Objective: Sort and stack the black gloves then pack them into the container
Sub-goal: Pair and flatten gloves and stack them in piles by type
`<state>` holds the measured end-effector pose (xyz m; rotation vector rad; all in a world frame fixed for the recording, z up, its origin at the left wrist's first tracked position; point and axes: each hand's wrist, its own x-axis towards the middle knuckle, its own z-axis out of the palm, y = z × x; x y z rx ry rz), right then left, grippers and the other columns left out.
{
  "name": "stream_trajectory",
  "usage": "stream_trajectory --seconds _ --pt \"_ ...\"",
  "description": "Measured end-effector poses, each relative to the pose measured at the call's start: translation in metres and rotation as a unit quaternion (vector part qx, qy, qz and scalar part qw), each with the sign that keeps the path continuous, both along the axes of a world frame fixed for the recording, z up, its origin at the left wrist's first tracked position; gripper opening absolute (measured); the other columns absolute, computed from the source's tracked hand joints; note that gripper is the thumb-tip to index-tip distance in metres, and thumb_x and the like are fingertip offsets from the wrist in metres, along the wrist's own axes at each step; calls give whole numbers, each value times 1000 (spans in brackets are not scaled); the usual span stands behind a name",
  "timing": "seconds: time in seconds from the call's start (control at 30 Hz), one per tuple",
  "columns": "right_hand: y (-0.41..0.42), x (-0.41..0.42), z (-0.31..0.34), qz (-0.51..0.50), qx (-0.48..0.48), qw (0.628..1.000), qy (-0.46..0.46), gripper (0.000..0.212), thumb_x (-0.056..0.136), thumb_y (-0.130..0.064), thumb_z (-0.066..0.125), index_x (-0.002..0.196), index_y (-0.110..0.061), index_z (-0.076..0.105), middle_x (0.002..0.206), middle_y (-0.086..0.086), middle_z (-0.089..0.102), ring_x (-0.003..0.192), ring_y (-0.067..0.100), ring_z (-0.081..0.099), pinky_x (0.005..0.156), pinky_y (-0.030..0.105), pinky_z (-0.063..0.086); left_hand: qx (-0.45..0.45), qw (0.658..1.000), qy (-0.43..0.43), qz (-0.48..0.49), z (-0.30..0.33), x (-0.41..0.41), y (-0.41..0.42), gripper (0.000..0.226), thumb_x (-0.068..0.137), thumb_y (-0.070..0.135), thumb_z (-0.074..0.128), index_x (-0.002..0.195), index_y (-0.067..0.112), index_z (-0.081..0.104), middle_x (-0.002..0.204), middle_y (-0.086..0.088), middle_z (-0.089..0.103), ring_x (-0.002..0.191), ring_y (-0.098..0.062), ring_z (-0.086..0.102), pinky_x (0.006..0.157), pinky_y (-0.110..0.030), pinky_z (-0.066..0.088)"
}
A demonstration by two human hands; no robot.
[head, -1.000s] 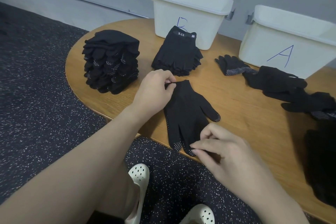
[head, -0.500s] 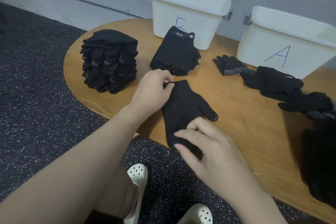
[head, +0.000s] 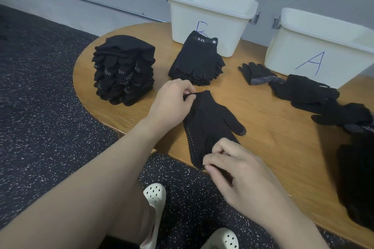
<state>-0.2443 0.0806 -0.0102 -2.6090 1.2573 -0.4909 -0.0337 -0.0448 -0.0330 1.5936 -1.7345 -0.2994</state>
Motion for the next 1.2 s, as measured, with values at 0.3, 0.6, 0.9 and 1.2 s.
stream_trajectory --seconds 0.3,0.6,0.9,1.2 --pt "-5 12 9 -66 5 995 -70 39 99 -57 50 110 -28 73 102 -19 52 95 4 56 83 26 48 13 999 -15 -31 3 8 7 20 89 38 76 103 23 73 92 11 64 94 -11 58 88 -36 53" --pt "-40 53 1 -176 82 979 55 68 108 -53 17 165 -19 2 173 -1 -7 157 12 -15 127 29 -8 93 994 17 -51 9 8 12 16 90 33 77 102 24 73 95 8 66 92 -8 62 82 -29 53" --pt "-37 48 -8 -188 81 969 141 92 96 -77 11 163 -19 -16 169 -1 -23 155 12 -23 127 34 -12 104 991 12 -87 8 12 10 17 94 32 73 84 20 65 82 13 58 76 0 52 72 -25 41" --pt "-6 25 -10 -238 102 954 154 104 83 -85 -10 159 -16 -25 166 -1 -32 151 10 -33 126 32 -15 41 994 -22 -97 0 18 12 23 93 40 71 81 27 57 78 16 54 77 -1 50 69 -29 43"
